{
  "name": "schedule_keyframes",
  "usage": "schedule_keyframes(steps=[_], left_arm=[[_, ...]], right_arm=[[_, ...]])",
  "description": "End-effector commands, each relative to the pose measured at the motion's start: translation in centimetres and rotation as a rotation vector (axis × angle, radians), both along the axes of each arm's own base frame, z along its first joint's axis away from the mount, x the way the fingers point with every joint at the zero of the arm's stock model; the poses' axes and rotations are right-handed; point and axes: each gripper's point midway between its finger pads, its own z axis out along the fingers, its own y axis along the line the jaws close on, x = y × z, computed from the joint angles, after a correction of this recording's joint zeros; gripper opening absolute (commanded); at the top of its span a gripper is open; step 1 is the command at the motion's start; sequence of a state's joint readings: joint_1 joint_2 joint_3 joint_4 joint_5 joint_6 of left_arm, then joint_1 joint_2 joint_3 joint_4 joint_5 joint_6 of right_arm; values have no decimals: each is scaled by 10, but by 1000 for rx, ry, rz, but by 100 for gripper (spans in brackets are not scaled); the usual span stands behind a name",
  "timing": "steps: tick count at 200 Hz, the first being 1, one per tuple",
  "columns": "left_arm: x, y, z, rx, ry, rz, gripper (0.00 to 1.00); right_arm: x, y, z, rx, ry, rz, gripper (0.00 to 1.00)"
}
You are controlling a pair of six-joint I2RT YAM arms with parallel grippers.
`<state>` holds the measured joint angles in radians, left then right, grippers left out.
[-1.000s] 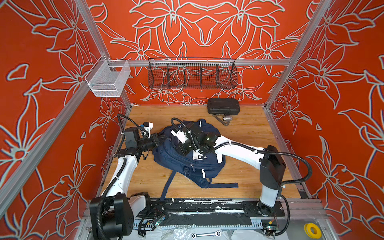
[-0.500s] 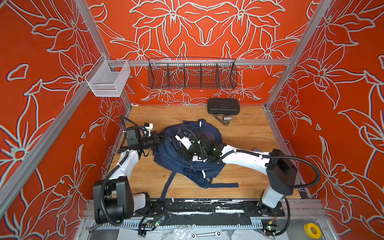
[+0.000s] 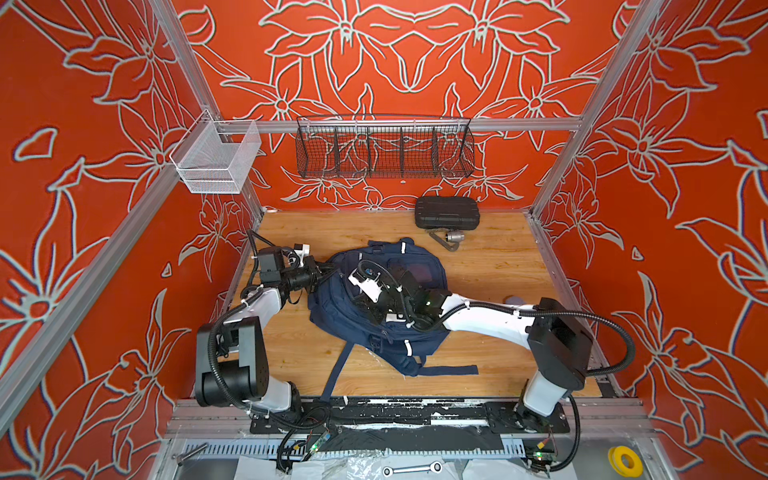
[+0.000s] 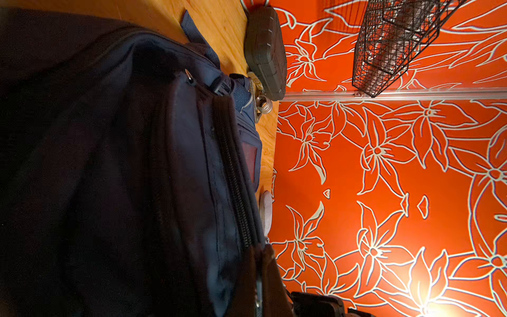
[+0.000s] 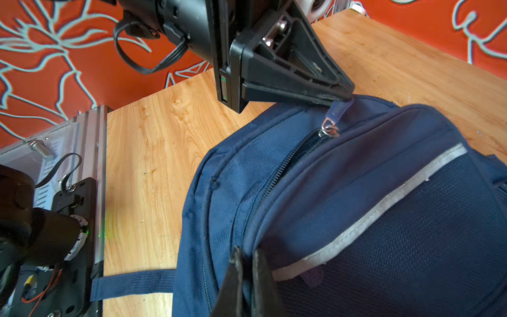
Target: Pack the student bag
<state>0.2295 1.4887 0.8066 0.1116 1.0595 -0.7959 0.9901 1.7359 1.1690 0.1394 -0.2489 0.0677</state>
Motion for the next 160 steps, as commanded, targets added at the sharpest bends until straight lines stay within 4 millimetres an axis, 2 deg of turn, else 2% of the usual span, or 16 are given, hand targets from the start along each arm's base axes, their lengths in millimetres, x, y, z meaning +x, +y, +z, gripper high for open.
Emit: schedule_keyframes(steps=[1,14,24,37,50,67,75,113,138,160], left_arm=[[43,40,30,229,-188,151,0],[36,35,25,262,-155,117,0],[29,34,20,278,-120,100,19],[20,35,11,314,-69,90,30],[11,39,6,359,-24,95,48],[-3,43,4,413,15,106,66],[-10,46,3,439,34,113,71],[-54,45,-3,473,135,141,72],[-81,32,-29,394,197,154,68],[-87,22,-46,325,187,155,62]], right_arm=[[-67,12,-23,-67,135,217,0],[-52,11,-24,-55,157,148,0],[-41,8,-26,-45,186,101,0],[-28,6,-28,-20,214,51,0],[-16,4,-29,-2,236,8,0],[-1,2,-29,19,268,-34,0],[3,3,-30,20,277,-39,0],[10,3,-36,-12,288,-27,0],[6,2,-46,-34,306,-15,0],[4,0,-55,-40,328,-16,0]])
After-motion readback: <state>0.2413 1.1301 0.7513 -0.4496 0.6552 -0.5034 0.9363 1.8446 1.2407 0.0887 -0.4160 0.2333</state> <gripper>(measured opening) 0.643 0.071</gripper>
